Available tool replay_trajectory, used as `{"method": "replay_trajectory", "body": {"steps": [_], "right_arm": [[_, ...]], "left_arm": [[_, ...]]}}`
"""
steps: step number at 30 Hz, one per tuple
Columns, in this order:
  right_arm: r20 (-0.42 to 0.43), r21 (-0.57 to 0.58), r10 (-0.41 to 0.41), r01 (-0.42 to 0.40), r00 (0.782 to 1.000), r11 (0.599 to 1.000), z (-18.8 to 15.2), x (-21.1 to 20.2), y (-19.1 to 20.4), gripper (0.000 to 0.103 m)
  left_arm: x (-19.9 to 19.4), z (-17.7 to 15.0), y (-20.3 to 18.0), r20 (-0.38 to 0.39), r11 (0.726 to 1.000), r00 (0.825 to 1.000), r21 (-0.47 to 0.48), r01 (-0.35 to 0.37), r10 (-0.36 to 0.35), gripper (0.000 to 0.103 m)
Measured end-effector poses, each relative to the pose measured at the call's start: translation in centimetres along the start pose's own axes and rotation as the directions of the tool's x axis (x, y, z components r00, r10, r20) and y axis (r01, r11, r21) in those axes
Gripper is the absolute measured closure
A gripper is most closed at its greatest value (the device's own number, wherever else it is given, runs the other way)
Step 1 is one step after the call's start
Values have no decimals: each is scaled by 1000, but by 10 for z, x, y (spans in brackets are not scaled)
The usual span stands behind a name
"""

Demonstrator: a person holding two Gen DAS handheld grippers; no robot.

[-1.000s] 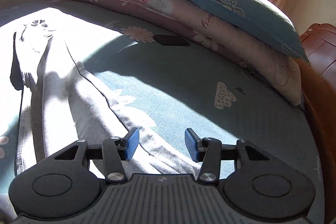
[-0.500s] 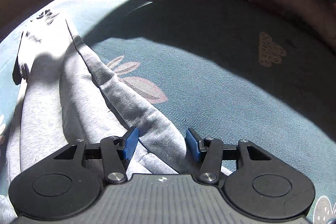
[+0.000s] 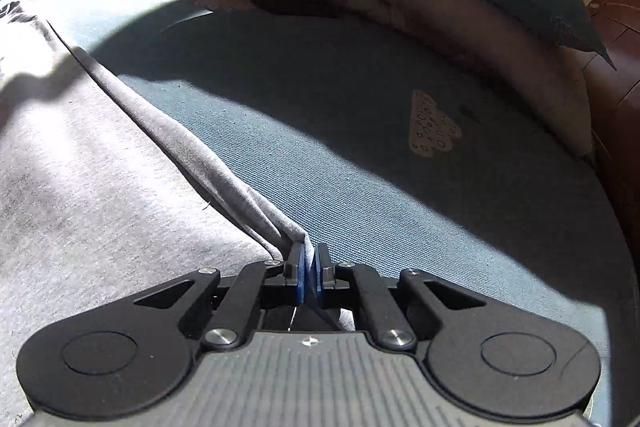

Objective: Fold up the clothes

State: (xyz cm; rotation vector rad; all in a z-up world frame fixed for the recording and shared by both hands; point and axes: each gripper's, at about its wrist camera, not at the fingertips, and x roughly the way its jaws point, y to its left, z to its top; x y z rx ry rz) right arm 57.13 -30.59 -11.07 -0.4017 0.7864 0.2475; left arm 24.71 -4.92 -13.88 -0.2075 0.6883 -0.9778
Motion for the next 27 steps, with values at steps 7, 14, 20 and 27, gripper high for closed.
{"method": "replay_trajectory", "body": {"steps": [7,14,20,27], "right_arm": [[96,46,-4,0,995,999,4,-46,-21,65],[33,171,2,-8,999,985,-30,-72,-96,43],[-16,211,64,-59,998,976,-74,-63,-110,43],[-63,269,-54,69,997,961,-74,-34,-106,85]], "left_arm": [[0,-1,-1,-1,1000,1000,4,-4,4,1],[0,-1,0,3,1000,1000,-3,0,0,1],[-1,-1,4,11,1000,1000,-21,14,-14,1],[0,-2,1,8,1000,1000,-16,8,-8,1]]}}
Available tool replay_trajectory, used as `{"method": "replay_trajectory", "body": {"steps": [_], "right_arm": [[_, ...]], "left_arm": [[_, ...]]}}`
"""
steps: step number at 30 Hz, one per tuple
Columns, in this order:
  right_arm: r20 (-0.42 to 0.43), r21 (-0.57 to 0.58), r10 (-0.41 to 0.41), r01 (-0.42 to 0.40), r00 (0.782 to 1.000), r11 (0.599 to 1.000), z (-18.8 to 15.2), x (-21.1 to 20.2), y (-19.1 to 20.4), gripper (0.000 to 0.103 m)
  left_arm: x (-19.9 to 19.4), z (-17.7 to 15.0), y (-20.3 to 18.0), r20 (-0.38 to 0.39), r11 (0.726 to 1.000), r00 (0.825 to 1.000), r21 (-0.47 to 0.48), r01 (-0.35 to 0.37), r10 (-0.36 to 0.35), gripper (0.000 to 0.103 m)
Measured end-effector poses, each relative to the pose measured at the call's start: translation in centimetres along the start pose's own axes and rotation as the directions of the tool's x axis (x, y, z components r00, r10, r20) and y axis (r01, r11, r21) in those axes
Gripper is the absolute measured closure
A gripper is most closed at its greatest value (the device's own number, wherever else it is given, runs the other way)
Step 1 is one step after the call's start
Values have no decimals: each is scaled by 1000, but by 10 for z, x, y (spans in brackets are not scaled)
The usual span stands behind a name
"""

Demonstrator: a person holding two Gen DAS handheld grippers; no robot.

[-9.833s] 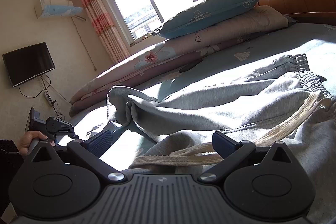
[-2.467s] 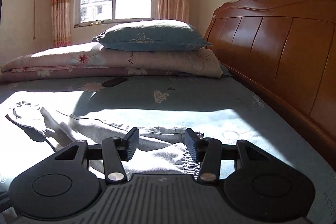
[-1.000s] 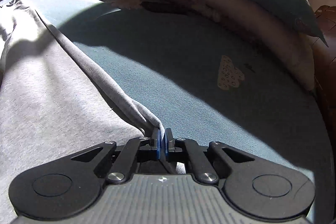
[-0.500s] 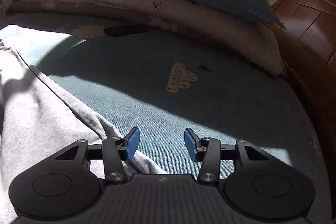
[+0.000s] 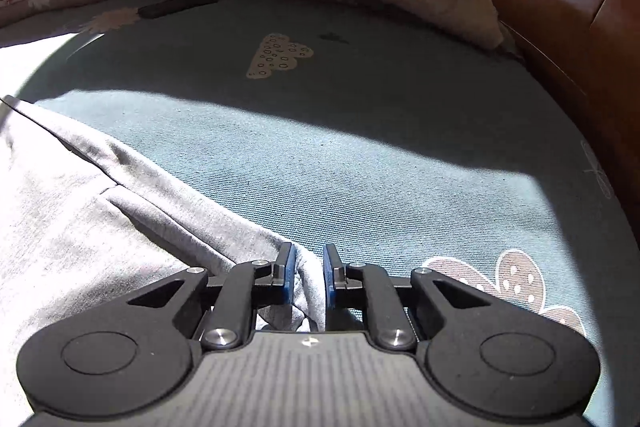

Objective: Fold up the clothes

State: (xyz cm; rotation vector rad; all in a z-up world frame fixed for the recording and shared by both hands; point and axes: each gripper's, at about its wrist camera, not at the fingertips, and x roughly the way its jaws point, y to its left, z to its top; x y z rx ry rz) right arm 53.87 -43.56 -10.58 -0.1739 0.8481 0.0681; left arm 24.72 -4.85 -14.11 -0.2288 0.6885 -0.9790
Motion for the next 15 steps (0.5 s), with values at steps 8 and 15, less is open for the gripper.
{"method": "replay_trajectory", "body": {"steps": [8,15], "right_arm": [[61,17,-18,17,998,1000,7,-51,12,76],[133,-99,73,-60,988,993,3,-152,55,66]], "left_arm": [[1,0,-5,-9,999,1000,28,-24,25,1],[-1,3,-13,-12,997,998,30,-66,67,1]]}}
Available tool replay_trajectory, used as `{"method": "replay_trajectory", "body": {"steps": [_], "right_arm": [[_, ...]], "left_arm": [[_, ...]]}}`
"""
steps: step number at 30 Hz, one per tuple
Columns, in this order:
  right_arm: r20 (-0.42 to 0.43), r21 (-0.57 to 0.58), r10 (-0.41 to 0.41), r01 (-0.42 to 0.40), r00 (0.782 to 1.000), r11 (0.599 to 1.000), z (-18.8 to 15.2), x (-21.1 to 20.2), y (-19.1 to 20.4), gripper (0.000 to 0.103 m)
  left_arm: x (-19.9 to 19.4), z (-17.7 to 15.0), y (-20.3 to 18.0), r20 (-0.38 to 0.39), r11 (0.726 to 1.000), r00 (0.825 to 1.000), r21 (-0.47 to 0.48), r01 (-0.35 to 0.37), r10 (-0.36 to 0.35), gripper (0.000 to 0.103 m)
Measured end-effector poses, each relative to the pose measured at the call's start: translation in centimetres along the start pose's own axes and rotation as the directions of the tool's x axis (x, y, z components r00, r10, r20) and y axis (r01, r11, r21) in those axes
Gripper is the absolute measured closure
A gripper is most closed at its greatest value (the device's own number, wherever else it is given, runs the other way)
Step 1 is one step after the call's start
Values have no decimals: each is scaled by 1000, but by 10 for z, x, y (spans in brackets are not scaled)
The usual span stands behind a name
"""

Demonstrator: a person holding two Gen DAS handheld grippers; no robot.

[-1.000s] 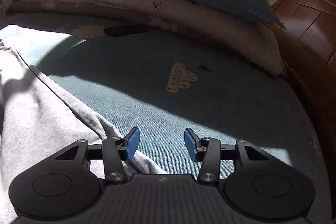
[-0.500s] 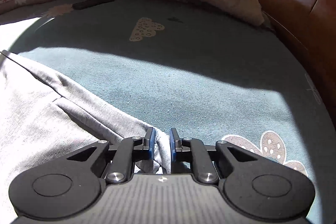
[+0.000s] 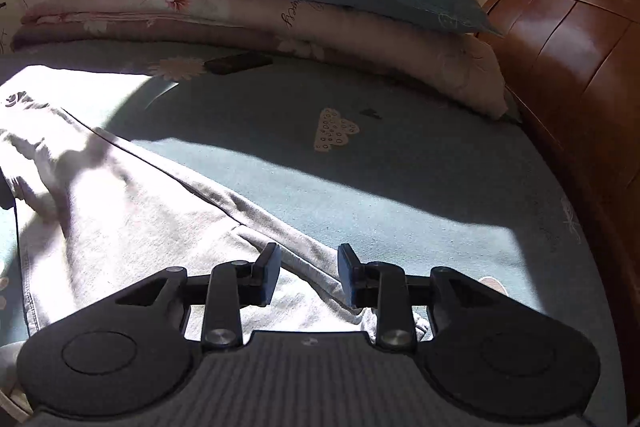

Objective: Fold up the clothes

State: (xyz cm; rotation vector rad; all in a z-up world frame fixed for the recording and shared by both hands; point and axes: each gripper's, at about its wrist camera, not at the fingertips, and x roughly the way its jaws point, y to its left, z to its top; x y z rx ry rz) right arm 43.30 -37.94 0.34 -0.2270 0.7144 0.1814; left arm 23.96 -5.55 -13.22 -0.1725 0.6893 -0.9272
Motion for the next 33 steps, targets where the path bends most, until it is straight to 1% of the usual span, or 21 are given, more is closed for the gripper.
{"method": "replay_trajectory", "body": {"steps": [2,4,5,9,10,12,13,14,17,20,26,28,31,32,33], "right_arm": [[15,-40,33,-33,999,999,-2,-28,23,65],[20,-70,50,-49,999,996,-11,-51,48,62],[22,-84,60,-58,998,995,-16,-62,61,61],[-5,-62,132,-132,991,989,-47,-88,106,60],[-13,-50,152,-152,988,987,-54,-91,114,58],[-56,-21,196,-197,979,980,-73,-94,136,54],[-67,-18,200,-201,977,979,-79,-95,144,54],[-73,-9,198,-199,977,980,-90,-99,157,54],[-76,44,223,-220,972,974,-110,-110,177,53],[-75,107,252,-244,965,964,-129,-117,193,51],[-83,222,285,-261,955,939,-168,-119,219,49],[-85,265,285,-254,955,930,-178,-115,225,48],[-87,307,246,-209,965,928,-193,-107,232,46],[-87,321,234,-195,968,927,-197,-104,235,44],[-82,330,236,-197,968,923,-198,-104,236,39]], "left_arm": [[-7,4,-1,10,999,1000,-36,2,-2,1],[-16,9,0,38,997,999,-67,24,-22,1],[-21,11,0,57,997,998,-73,23,-19,1],[-37,19,0,108,997,993,-71,-37,45,1],[-40,22,-1,117,996,991,-71,-53,62,1],[-44,25,-1,129,994,988,-75,-74,84,1],[-46,26,0,131,994,987,-78,-78,88,1],[-47,26,2,129,992,987,-88,-87,98,1],[-49,26,6,121,986,984,-117,-116,130,1],[-48,24,11,101,975,978,-152,-164,181,1],[-53,21,28,72,950,976,-254,-180,204,1],[-50,18,34,43,942,977,-278,-190,210,1],[-41,12,44,-23,921,975,-324,-216,221,1],[-38,9,48,-41,914,974,-338,-224,223,1],[-36,6,51,-39,911,975,-348,-220,221,1]]}}
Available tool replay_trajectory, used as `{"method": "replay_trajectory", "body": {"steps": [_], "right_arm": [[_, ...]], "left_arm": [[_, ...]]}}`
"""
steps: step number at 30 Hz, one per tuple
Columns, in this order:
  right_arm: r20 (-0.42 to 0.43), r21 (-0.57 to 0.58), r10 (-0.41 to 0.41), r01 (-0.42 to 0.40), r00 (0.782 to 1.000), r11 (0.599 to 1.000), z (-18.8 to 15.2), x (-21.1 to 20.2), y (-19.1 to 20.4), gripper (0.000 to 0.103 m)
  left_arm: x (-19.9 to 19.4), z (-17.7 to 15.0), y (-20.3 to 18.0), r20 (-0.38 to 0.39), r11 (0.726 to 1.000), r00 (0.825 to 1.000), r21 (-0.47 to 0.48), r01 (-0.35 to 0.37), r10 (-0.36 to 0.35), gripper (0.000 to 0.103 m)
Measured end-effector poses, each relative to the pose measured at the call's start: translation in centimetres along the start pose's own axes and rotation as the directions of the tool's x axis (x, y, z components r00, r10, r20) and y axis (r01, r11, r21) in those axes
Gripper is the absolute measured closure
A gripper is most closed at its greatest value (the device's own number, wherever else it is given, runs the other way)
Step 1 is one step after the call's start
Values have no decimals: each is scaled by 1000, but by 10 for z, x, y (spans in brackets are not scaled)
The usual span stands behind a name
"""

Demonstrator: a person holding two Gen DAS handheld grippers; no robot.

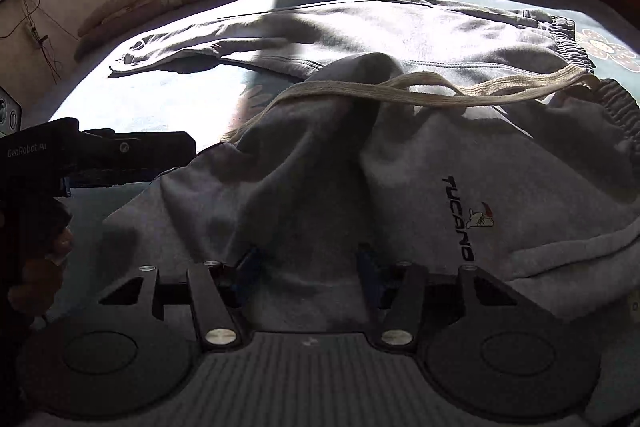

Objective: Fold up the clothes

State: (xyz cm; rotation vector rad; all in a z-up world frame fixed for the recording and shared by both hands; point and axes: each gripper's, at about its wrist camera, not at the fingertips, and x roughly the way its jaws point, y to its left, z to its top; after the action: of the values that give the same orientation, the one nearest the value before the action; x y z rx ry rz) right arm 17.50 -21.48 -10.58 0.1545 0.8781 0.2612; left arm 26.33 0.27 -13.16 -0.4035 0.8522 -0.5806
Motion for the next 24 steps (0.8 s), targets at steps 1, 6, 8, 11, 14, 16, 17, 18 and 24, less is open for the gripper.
{"method": "replay_trajectory", "body": {"steps": [1,6,8,11,14,16,17,18,24], "right_arm": [[7,9,-2,2,1000,1000,-1,0,1,36],[31,35,13,-14,999,999,-4,0,-1,31],[38,73,36,-39,999,997,-3,0,-7,30],[47,96,73,-77,996,992,-4,0,-13,28],[51,57,63,-66,997,996,-6,1,-7,25],[45,45,48,-51,998,998,-5,2,-3,24],[39,40,40,-42,998,998,-3,2,-1,24],[28,39,36,-37,999,999,0,2,-1,25],[59,-83,26,-21,998,996,48,-41,1,40]], "left_arm": [[-1,-2,2,21,1000,1000,0,14,-14,1],[-2,-2,9,50,998,998,-50,45,-43,1],[-1,-3,13,71,995,996,-76,62,-57,1],[0,-3,11,79,997,996,-61,55,-50,1],[2,-5,3,79,1000,997,-16,26,-25,1],[2,-4,0,69,1000,998,19,8,-9,1],[-1,-1,1,75,1000,997,11,-2,1,1],[-5,3,3,82,1000,997,2,-11,11,1],[-33,32,16,147,991,980,-47,-127,132,1]]}}
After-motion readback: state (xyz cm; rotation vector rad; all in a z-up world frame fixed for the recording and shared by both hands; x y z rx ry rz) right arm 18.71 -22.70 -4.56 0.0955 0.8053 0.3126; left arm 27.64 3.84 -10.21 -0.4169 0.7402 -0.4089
